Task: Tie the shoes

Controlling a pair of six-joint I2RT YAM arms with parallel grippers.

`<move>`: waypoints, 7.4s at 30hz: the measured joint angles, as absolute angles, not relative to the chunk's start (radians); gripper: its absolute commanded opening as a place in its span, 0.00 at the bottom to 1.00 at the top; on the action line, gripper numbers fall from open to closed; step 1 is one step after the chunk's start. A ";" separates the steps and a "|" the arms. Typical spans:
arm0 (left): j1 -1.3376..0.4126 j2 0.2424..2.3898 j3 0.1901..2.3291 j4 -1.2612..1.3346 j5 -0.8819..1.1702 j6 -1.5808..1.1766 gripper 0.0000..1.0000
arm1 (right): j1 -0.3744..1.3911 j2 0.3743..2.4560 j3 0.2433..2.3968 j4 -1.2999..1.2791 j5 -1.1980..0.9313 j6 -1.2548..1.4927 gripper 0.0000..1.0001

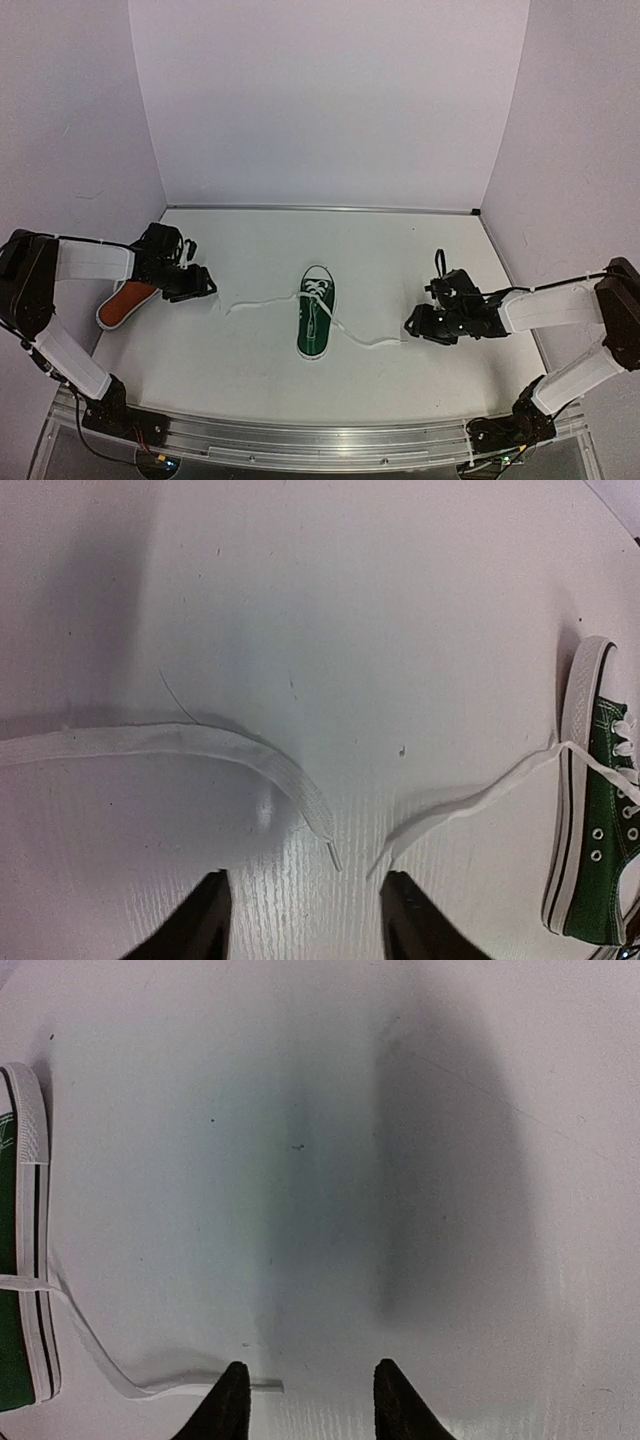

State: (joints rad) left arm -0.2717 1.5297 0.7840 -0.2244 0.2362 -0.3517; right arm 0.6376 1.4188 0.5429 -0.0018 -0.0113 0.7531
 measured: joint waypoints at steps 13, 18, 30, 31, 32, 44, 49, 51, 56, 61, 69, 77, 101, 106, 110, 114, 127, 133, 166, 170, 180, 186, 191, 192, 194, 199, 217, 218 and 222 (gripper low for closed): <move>-0.335 1.312 0.909 -0.169 0.172 -0.280 0.99 | 0.638 1.369 0.859 0.011 -0.082 0.416 0.98; -0.358 1.387 0.973 -0.160 0.086 -0.251 1.00 | 0.638 1.469 1.087 0.006 -0.074 0.332 0.98; -0.419 1.618 1.061 -0.141 0.356 0.049 0.96 | 0.635 1.626 1.221 -0.027 -0.229 0.265 0.98; -0.433 1.646 1.062 -0.139 0.382 0.078 0.95 | 0.635 1.626 1.220 -0.027 -0.240 0.263 0.98; -0.448 1.678 1.063 -0.140 0.406 0.110 0.94 | 0.635 1.626 1.219 -0.025 -0.251 0.263 0.98; -0.503 1.900 1.175 -0.194 0.561 0.436 0.70 | 0.635 1.626 1.152 -0.015 -0.330 0.263 0.98; -0.504 1.957 1.253 -0.212 0.602 0.551 0.58 | 0.635 1.626 1.132 -0.008 -0.343 0.266 0.98; -0.509 1.992 1.288 -0.234 0.603 0.587 0.56 | 0.635 1.626 1.126 -0.008 -0.347 0.267 0.98; -0.532 2.060 1.343 -0.280 0.599 0.650 0.53 | 0.635 1.626 1.123 -0.007 -0.351 0.267 0.98; -0.557 2.109 1.385 -0.313 0.586 0.687 0.49 | 0.635 1.626 1.122 -0.005 -0.354 0.267 0.98; -0.578 2.168 1.435 -0.335 0.562 0.718 0.40 | 0.635 1.626 1.121 -0.001 -0.357 0.267 0.98; -0.578 2.169 1.438 -0.331 0.550 0.720 0.23 | 0.633 1.626 1.121 -0.001 -0.357 0.271 0.98; -0.590 1.869 1.143 -0.070 0.554 0.585 0.00 | 0.633 1.654 1.122 0.000 -0.438 0.286 0.87; -0.596 1.830 1.124 -0.019 0.567 0.559 0.00 | 0.633 1.703 1.144 0.004 -0.503 0.286 0.75; -0.611 1.808 1.120 0.018 0.579 0.540 0.00 | 0.635 1.778 1.163 0.033 -0.556 0.303 0.67; -0.628 1.807 1.117 0.035 0.583 0.525 0.00 | 0.649 1.843 1.169 0.068 -0.590 0.329 0.60; -0.653 1.807 1.117 0.046 0.583 0.522 0.00 | 0.722 1.948 1.243 0.165 -0.649 0.382 0.49; -0.654 1.807 1.117 0.046 0.582 0.522 0.00 | 0.725 1.990 1.275 0.180 -0.652 0.400 0.34; -0.654 1.807 1.083 0.112 0.546 0.466 0.50 | 0.725 1.959 1.273 0.176 -0.602 0.408 0.00; -0.654 1.807 1.035 0.168 0.548 0.454 0.51 | 0.725 1.925 1.273 0.150 -0.569 0.396 0.00; -0.654 1.847 1.018 0.318 0.583 0.376 0.51 | 0.725 1.910 1.273 0.102 -0.538 0.378 0.00; -0.661 1.890 1.019 0.384 0.609 0.335 0.36 | 0.725 1.904 1.273 0.088 -0.527 0.373 0.00; -0.676 1.916 1.030 0.385 0.623 0.329 0.15 | 0.725 1.901 1.270 0.084 -0.518 0.370 0.00; -0.677 1.918 1.031 0.384 0.625 0.328 0.12 | 0.725 1.900 1.268 0.084 -0.515 0.369 0.00; -0.679 1.918 1.033 0.375 0.625 0.337 0.07 | 0.725 1.897 1.263 0.080 -0.510 0.367 0.00; -0.679 1.918 1.041 0.308 0.594 0.367 0.00 | 0.725 1.888 1.255 0.067 -0.495 0.364 0.00; -0.675 1.886 1.030 0.203 0.493 0.412 0.59 | 0.727 1.875 1.237 0.056 -0.495 0.360 0.00; -0.675 1.871 1.023 0.208 0.494 0.405 0.61 | 0.727 1.875 1.237 0.056 -0.496 0.360 0.00; -0.675 1.833 1.018 0.243 0.501 0.376 0.63 | 0.727 1.875 1.237 0.056 -0.499 0.360 0.00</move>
State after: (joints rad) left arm -0.6754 1.8329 1.0176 0.2431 0.5012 0.3757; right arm 0.7265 1.8751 1.2373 0.0559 -0.4989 0.3599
